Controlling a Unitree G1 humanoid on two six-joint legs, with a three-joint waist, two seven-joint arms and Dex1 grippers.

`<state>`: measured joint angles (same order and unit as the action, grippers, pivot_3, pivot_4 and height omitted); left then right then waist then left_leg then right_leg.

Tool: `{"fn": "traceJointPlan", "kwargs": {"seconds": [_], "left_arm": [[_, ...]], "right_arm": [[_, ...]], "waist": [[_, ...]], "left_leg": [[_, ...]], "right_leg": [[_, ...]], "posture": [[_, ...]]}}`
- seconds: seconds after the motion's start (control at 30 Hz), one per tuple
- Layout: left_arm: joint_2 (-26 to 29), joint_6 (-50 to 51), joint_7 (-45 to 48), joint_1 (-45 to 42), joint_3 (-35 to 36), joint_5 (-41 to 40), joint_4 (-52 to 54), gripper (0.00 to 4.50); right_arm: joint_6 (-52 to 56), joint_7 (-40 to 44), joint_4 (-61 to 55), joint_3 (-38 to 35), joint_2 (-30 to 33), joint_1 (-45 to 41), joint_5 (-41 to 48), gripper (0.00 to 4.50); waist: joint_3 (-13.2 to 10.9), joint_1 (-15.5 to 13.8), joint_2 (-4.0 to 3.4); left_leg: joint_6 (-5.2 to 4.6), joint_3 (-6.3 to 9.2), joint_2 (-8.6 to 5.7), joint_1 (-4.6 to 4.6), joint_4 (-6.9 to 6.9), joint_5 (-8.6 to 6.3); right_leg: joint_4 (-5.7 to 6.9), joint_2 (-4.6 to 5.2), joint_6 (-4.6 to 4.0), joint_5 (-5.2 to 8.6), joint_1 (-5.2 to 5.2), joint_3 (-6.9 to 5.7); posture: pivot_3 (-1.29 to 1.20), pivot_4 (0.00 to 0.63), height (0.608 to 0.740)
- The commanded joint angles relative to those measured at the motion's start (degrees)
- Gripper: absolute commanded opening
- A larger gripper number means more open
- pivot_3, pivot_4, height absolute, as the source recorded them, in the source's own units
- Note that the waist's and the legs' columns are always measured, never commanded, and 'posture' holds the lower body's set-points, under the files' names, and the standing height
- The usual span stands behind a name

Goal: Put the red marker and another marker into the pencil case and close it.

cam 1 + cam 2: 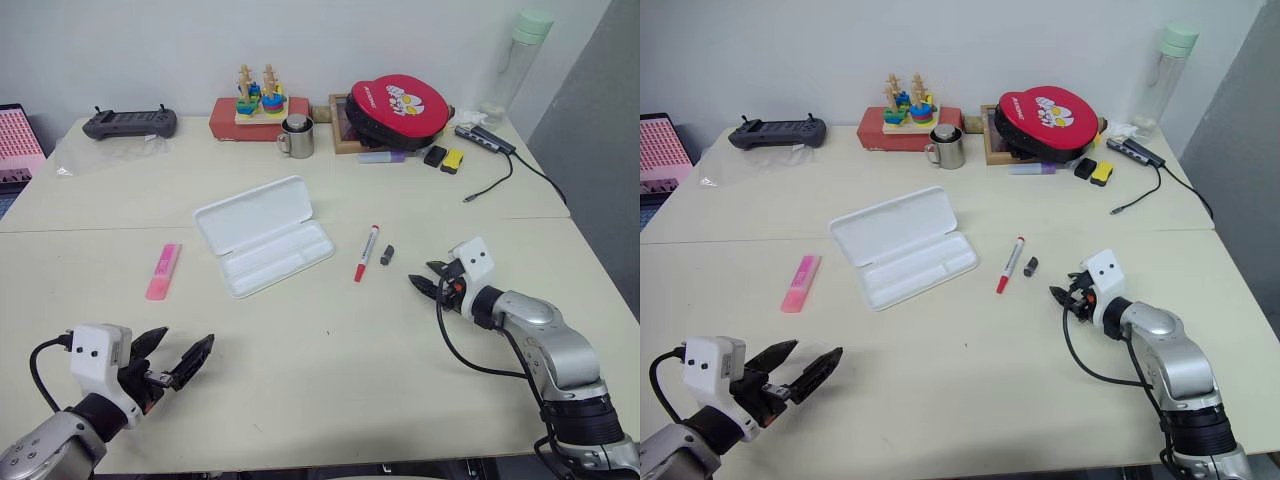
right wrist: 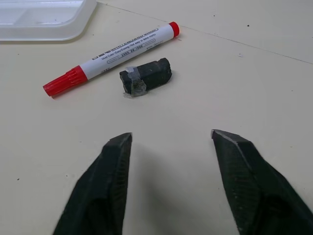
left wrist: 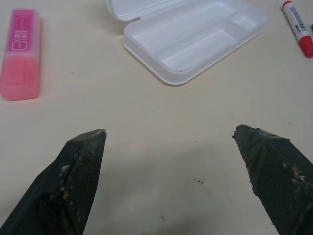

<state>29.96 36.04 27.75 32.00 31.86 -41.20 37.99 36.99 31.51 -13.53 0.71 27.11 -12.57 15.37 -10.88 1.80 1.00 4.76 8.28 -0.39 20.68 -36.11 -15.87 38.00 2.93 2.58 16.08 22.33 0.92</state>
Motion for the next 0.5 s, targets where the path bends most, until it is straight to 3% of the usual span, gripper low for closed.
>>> {"fn": "traceJointPlan", "kwargs": {"seconds": [0.03, 0.17, 0.5], "left_arm": [[0.1, -0.6, 0.0, 0.4, 0.7, 0.2, 0.9, 4.5], [0.0, -0.7, 0.1, 0.7, 0.8, 0.1, 1.0, 4.5], [0.8, -0.1, 1.2, 1.4, 1.2, -0.8, 1.1, 4.5]], "right_arm": [[-1.0, 0.7, -1.7, -1.4, 0.8, -0.8, 0.8, 3.7], [-1.9, 1.7, -1.3, -1.0, 1.6, -1.1, 0.4, 4.46], [-5.5, 9.8, 7.2, 0.5, 6.3, -8.7, 0.3, 4.46]], "waist": [[0.0, 0.0, 0.0], [0.0, 0.0, 0.0], [0.0, 0.0, 0.0]], "left_leg": [[0.0, 0.0, 0.0, 0.0, 0.0, 0.0], [0.0, 0.0, 0.0, 0.0, 0.0, 0.0], [-0.01, -0.08, 0.0, -0.05, -0.02, 0.0]], "right_leg": [[0.0, 0.0, 0.0, 0.0, 0.0, 0.0], [0.0, 0.0, 0.0, 0.0, 0.0, 0.01], [0.0, 0.0, 0.01, -0.04, -0.02, 0.04]], "posture": [[0.0, 0.15, 0.74], [0.0, 0.15, 0.74], [0.0, 0.15, 0.74]]}}
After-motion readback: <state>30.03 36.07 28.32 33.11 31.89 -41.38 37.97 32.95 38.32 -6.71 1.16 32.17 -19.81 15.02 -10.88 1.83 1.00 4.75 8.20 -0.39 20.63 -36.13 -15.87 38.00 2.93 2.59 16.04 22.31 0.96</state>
